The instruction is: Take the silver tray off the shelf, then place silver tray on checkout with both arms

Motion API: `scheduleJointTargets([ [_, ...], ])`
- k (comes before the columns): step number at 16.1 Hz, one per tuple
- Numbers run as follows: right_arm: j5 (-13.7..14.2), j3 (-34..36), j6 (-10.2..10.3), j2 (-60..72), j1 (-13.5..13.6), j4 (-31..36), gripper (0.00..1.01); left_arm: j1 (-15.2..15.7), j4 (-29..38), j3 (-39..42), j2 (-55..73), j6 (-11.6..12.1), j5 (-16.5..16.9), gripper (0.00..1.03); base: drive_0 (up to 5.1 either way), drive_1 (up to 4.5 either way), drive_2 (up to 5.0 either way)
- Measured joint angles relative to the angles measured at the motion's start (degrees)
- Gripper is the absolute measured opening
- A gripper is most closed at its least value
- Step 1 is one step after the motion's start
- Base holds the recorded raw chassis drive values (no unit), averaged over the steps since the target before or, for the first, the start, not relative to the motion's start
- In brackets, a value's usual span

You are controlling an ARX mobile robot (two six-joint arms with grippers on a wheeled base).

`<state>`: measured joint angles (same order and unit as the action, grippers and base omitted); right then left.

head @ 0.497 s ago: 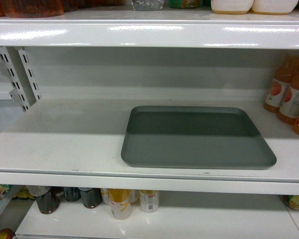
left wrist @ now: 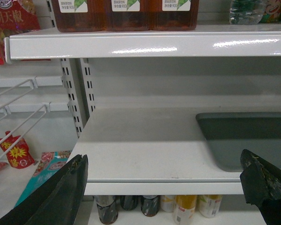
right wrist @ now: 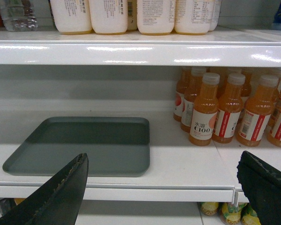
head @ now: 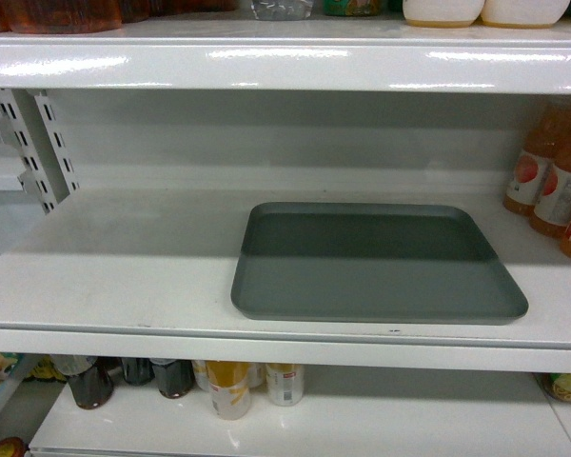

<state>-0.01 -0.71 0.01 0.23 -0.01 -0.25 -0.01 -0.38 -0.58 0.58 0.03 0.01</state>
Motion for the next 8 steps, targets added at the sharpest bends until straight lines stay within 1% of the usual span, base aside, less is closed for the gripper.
scheduleJointTargets([
  [8,0.0,0.0,0.0,0.0,0.0,0.0,0.98,0.0,0.0,0.0,0.0,0.0,0.0,0.98,0.0,0.0,0.0],
])
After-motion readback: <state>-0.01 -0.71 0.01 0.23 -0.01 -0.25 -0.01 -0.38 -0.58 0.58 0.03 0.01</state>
